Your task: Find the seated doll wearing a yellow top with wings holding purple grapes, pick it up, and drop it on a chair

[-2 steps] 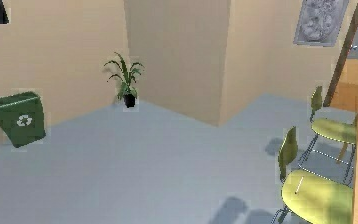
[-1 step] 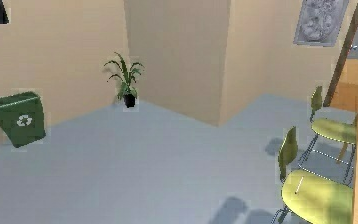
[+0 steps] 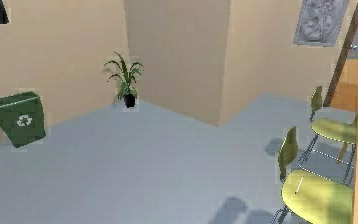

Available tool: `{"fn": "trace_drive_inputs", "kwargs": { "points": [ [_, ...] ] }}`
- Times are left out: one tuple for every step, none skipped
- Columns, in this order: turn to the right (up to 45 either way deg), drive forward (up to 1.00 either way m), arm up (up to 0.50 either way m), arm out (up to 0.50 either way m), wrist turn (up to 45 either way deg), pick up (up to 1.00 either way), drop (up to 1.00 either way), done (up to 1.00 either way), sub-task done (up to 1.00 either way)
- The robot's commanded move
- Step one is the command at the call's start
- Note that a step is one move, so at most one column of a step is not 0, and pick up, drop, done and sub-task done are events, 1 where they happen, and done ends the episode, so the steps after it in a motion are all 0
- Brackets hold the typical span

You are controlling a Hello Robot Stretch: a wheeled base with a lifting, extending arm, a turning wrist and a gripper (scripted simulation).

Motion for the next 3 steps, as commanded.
{"fn": "trace_drive_inputs", "kwargs": {
  "points": [
    [0.0, 0.00, 0.10, 0.00, 0.0, 0.00, 0.00, 0.00, 0.00],
    [0.0, 0.00, 0.00, -0.08, 0.0, 0.00, 0.00, 0.00, 0.00],
    [0.0, 0.00, 0.00, 0.00, 0.0, 0.00, 0.00, 1.00, 0.00]
  ]
}}
